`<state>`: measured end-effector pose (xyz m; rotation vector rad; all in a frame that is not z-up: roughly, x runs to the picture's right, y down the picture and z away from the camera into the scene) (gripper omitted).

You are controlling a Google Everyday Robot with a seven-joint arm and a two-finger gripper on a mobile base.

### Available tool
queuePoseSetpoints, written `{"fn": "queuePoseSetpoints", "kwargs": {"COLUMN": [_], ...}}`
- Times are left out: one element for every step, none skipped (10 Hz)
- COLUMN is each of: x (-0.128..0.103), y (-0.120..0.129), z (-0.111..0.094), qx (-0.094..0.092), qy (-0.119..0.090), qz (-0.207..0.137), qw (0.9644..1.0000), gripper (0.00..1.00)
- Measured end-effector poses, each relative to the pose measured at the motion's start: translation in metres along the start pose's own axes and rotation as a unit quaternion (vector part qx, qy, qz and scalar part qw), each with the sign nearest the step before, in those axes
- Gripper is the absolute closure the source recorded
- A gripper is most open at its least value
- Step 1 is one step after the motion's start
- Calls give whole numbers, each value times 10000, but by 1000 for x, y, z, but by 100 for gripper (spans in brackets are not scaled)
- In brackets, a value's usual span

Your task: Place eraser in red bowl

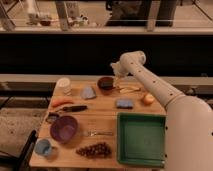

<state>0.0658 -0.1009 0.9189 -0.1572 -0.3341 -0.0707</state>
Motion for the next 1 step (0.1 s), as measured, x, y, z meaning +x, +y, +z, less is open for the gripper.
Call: {"fn": "queuePoseSetpoints", "kwargs": {"x": [-1], "y": [-1], "z": [-3], "qx": [32], "qy": [2], "qz": [6], "qw": [10000], "gripper": [20]}}
